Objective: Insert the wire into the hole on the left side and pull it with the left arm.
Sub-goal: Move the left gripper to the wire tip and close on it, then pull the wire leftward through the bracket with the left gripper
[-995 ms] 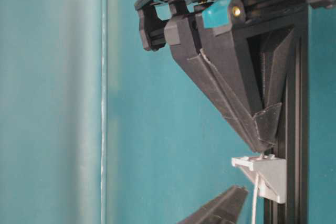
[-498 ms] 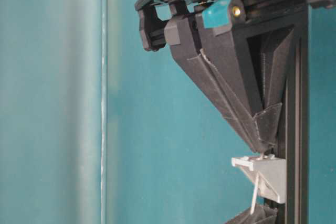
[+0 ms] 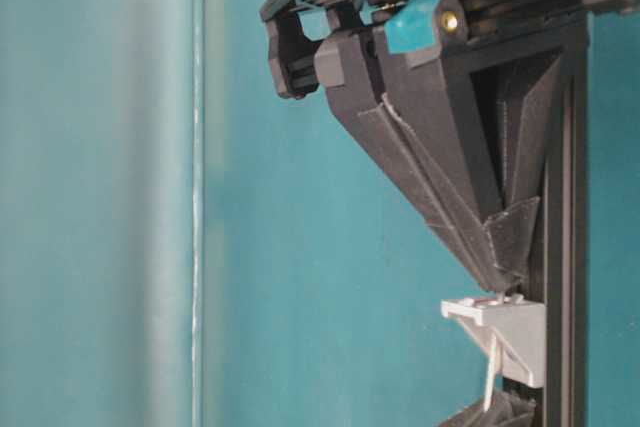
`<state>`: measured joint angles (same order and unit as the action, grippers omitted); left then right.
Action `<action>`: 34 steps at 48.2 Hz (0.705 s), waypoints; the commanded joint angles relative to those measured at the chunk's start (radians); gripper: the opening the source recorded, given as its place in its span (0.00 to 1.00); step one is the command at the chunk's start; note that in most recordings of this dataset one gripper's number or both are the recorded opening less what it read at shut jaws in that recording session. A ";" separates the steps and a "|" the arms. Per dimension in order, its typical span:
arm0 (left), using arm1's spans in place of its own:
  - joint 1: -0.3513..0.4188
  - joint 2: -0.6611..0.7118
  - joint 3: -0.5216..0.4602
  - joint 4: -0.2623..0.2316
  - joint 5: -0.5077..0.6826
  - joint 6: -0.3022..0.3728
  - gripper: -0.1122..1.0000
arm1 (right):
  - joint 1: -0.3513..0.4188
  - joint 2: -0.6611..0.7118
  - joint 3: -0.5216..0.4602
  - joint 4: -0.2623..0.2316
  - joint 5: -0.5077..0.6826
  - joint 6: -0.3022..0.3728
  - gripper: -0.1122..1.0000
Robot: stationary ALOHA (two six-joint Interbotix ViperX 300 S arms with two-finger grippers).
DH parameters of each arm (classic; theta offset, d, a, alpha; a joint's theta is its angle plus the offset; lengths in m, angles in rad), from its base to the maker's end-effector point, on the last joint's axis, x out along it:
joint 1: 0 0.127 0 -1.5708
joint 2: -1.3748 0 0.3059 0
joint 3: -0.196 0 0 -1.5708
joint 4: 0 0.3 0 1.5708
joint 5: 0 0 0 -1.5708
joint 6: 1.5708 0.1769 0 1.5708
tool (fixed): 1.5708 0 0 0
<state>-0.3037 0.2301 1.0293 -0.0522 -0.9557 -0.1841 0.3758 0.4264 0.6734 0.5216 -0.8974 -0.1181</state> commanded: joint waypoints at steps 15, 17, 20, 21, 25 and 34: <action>-0.012 -0.078 0.020 0.002 0.043 0.000 0.01 | -0.003 -0.051 0.002 -0.002 0.031 0.000 0.82; -0.015 -0.097 0.031 0.000 0.060 0.000 0.01 | -0.003 -0.058 0.006 -0.002 0.040 -0.002 0.82; -0.018 -0.123 0.046 0.002 0.083 0.000 0.01 | -0.002 -0.066 0.011 -0.002 0.048 -0.002 0.82; -0.021 -0.133 0.051 0.002 0.089 0.000 0.01 | -0.003 -0.069 0.012 -0.002 0.051 -0.002 0.82; -0.029 -0.169 0.075 0.000 0.110 0.000 0.01 | -0.002 -0.075 0.017 -0.002 0.054 -0.003 0.82; -0.046 -0.253 0.143 0.000 0.137 -0.002 0.01 | -0.002 -0.084 0.025 -0.002 0.054 -0.003 0.82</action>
<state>-0.3405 0.0276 1.1551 -0.0522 -0.8222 -0.1856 0.3728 0.3789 0.7041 0.5216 -0.8406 -0.1197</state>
